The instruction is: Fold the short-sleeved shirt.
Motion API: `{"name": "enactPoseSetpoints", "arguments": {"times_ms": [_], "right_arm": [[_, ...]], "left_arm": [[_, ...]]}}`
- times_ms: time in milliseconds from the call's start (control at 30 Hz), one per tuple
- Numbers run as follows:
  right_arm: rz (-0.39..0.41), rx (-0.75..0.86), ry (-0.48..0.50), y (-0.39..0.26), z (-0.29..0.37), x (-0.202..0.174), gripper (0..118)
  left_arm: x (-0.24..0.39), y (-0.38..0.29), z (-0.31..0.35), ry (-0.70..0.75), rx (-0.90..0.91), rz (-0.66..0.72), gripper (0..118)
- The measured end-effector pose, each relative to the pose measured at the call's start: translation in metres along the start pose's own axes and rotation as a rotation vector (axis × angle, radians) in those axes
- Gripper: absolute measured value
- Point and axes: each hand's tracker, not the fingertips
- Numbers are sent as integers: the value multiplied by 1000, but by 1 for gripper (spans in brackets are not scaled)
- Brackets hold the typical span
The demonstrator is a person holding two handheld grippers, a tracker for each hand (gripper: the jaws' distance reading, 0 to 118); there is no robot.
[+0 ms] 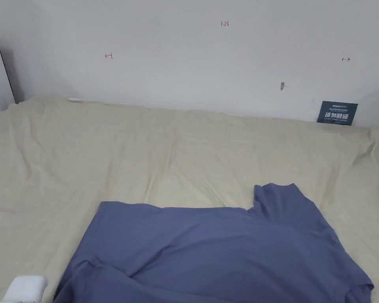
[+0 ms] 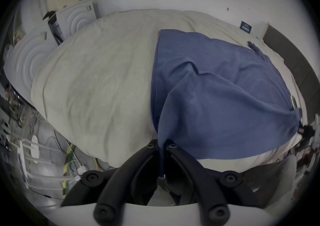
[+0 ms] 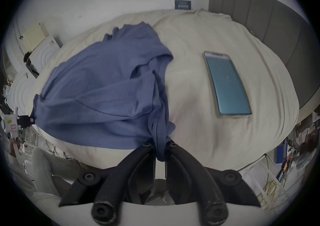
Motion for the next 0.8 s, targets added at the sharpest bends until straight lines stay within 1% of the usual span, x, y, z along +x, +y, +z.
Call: {"name": "enactPoseSetpoints", "arguments": {"times_ms": [33,67,100,133,167,200,233,300,333,367,400,433,467,500,533,567,600,633,667,700,800], "right_arm": [[0,-5,-4,2,-3,3,9],[-6,-3,-6,2,-2,2,12],[-27,3,-20,6,0,2,21],[-43,-1,-22,11,2,3,46],[-58,0,-12,17,7,5,70],[-77,16,-7,22,13,6,86],[-88,54,6,28,22,5,88],[-128,95,38,44,39,6,88],[-123,108,64,54,45,5,88],[-116,125,92,63,48,2,88],[-117,130,83,74,51,-2,88],[-110,145,84,84,55,-3,84],[-95,161,92,95,54,-9,73],[-89,176,92,105,54,-15,51],[-80,193,97,115,51,-19,14],[-86,200,100,124,46,-20,4],[-100,195,90,134,41,-24,3],[-115,170,81,143,36,-28,0],[-100,146,85,152,31,-31,0],[-93,154,91,160,28,-32,0],[-21,150,81,180,15,-42,0]], "left_arm": [[-1,1,-1,-2,15,20,7],[-1,3,1,15,14,28,12],[0,7,1,33,16,30,24],[1,10,4,94,8,12,57],[1,12,7,113,22,-11,82],[-1,15,11,102,46,-8,102],[-2,18,21,81,51,15,114],[-3,29,39,10,88,56,114],[-1,36,50,2,101,57,114],[2,44,58,-26,146,46,114],[8,55,64,-47,171,28,113],[14,66,68,-50,187,12,106],[20,77,70,-52,212,4,94],[28,88,69,-53,234,-21,77],[36,100,67,-64,255,-44,43],[42,110,63,-73,257,-51,15],[49,121,59,-73,243,-65,2],[56,128,55,-54,247,-73,2],[60,135,53,-57,244,-76,2],[64,141,50,-72,246,-109,2],[72,154,43,-81,249,-130,2]]}}
